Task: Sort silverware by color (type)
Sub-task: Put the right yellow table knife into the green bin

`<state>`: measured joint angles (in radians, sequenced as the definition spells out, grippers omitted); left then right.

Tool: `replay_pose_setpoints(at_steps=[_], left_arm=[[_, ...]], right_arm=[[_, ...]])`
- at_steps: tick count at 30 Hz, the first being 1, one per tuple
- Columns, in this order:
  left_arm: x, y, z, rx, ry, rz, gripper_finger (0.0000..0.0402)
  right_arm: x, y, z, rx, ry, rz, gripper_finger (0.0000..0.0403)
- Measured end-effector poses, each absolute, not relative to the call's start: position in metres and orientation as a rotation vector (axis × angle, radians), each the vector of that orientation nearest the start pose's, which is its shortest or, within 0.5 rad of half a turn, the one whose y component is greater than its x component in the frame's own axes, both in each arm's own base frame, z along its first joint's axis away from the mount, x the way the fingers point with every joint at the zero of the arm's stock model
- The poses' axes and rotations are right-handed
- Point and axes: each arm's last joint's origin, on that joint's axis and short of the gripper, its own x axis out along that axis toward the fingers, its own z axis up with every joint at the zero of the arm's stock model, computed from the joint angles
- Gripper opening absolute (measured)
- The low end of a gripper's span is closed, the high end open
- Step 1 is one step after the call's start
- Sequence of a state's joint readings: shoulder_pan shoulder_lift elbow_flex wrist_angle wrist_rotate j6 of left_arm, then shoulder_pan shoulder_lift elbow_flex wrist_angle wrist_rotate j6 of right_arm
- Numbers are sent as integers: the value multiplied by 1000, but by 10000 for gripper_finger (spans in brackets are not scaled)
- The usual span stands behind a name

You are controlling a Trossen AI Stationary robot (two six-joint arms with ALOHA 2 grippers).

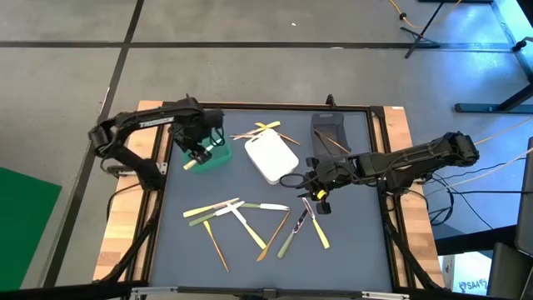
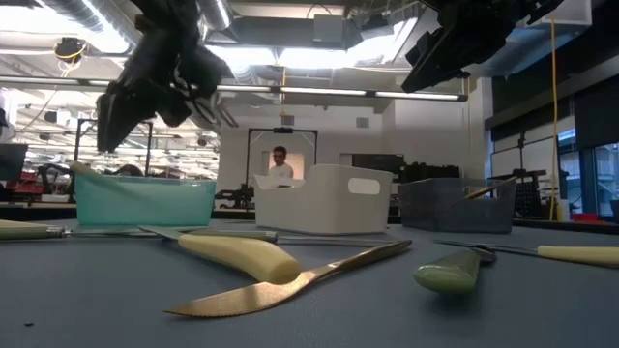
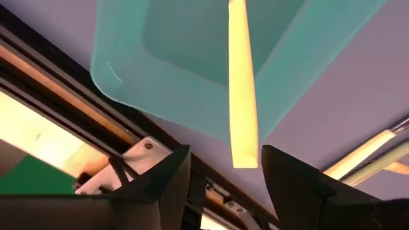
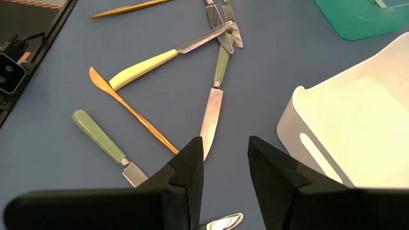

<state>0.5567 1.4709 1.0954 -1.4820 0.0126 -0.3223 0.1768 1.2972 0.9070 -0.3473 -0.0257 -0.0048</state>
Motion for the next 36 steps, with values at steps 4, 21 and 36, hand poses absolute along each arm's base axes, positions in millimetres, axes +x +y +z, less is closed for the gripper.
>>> replay_pose_setpoints(at_steps=[4,21,36], left_arm=[[183,107,257,-735,1521,733,187],[237,44,315,-426,698,554,187],[279,2,298,-306,642,452,187]], right_arm=[[265,48,255,-60,736,195,111],[261,49,251,232,823,114,179],[238,72,238,616,1129,17,187]])
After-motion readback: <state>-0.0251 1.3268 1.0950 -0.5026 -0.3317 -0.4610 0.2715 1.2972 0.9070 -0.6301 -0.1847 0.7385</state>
